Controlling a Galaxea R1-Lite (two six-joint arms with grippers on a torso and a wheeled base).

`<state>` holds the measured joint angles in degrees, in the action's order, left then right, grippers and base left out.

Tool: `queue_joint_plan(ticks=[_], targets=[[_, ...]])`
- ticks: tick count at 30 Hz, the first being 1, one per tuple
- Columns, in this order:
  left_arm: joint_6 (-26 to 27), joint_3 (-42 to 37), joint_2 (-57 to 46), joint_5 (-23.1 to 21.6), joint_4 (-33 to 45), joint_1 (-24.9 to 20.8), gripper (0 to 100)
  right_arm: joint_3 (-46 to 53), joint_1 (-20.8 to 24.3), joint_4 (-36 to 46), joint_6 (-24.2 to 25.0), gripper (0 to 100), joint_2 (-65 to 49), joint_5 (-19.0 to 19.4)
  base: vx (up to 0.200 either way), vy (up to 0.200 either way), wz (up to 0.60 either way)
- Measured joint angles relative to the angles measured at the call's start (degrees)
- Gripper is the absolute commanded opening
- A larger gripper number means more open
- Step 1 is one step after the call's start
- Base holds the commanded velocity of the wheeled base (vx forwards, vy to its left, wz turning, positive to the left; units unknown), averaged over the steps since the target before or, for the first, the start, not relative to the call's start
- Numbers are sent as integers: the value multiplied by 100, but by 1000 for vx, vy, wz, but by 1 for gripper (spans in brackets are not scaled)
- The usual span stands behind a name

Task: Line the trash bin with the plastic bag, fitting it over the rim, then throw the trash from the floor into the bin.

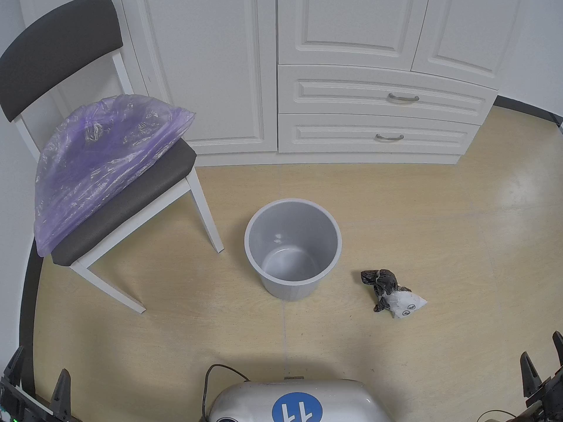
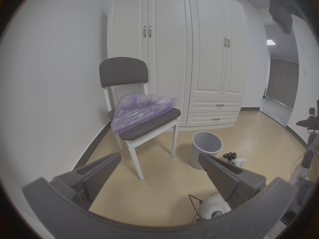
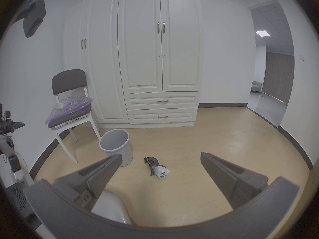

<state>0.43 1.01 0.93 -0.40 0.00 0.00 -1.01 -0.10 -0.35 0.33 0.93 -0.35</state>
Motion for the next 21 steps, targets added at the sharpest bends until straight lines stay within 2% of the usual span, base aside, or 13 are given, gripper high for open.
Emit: queue_joint_plan(ticks=[6,13,21], targets=[[-5,0,0,0,0,0,100,0,-1,-2,-22,100,0,-2,0,0,0],[235,0,0,-167,-40,5,100,0,-6,-7,-267,100,0,45,0,0,0],[20,0,0,-134,-11,5,100,0,-6,-7,-22,100,0,9,0,0,0]])
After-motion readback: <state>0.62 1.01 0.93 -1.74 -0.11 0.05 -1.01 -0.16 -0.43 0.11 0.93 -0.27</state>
